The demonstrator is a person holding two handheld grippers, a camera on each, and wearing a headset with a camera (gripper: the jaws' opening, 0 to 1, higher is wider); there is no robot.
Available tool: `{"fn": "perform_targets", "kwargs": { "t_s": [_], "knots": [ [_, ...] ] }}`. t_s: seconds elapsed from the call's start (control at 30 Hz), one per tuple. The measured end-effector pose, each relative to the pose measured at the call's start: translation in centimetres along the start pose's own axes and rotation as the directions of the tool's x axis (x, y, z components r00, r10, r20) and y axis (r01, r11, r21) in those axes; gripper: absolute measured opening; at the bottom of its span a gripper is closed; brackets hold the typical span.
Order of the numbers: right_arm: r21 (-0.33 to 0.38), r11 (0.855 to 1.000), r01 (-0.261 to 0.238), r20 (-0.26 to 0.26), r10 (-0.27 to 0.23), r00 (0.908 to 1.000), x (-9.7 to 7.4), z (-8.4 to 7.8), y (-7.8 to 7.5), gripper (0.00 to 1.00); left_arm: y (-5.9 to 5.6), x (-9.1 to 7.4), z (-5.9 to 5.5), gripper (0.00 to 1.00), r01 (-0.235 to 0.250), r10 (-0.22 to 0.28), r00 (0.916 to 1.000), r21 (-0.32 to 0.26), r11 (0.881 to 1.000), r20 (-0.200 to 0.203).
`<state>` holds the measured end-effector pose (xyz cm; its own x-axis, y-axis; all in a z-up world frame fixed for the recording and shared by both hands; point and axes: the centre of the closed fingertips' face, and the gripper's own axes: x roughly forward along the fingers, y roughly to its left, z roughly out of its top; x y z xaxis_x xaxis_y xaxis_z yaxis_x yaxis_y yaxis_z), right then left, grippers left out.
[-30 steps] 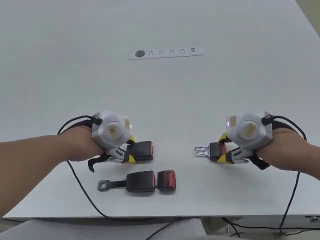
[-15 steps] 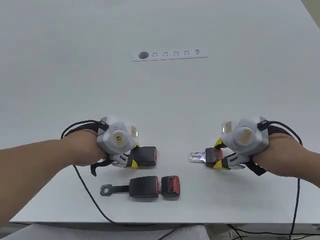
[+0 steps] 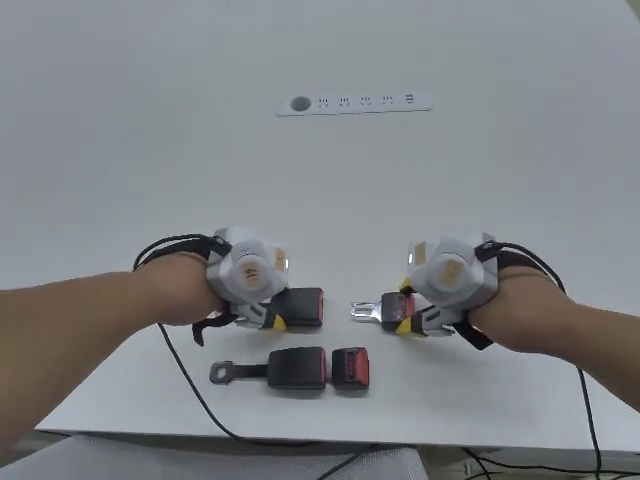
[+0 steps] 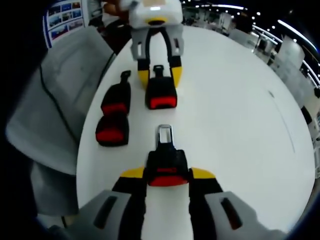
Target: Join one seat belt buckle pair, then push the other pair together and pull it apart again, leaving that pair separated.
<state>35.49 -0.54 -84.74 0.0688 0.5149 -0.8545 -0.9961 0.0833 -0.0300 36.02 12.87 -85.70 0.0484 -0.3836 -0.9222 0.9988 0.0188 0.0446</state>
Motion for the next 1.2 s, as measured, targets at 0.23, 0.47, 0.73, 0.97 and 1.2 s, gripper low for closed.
{"fn": "perform_targets", "kwargs": {
  "t_s": [0.23,0.47,0.73,0.97,1.2],
  "knots": [
    [-0.028,1.0,-0.013,-0.005,0.013,0.9999,1.0,1.6,0.1,0.31,0.1,0.1,-0.1,0.32,-0.001,0.001,0.9999,0.0,1.0,-0.011],
    [-0.039,0.999,-0.021,-0.021,0.02,0.9996,1.7,2.5,-0.2,0.31,0.1,0.1,0.0,0.32,-0.001,0.001,0.9998,-0.002,1.0,-0.018],
    [-0.057,0.998,-0.019,-0.027,0.018,0.9995,1.9,2.8,0.0,0.31,0.2,0.2,0.0,0.31,-0.004,0.003,0.9997,-0.008,1.0,-0.024],
    [-0.052,0.999,-0.015,-0.012,0.014,0.9998,2.1,3.2,-0.1,0.31,0.1,0.2,0.0,0.31,-0.001,0.001,0.9996,-0.005,1.0,-0.027],
    [-0.053,0.998,-0.016,0.006,0.016,0.9999,2.7,4.1,0.0,0.31,0.1,0.3,0.0,0.31,-0.003,0.003,0.9996,-0.002,1.0,-0.028]
  ]
}}
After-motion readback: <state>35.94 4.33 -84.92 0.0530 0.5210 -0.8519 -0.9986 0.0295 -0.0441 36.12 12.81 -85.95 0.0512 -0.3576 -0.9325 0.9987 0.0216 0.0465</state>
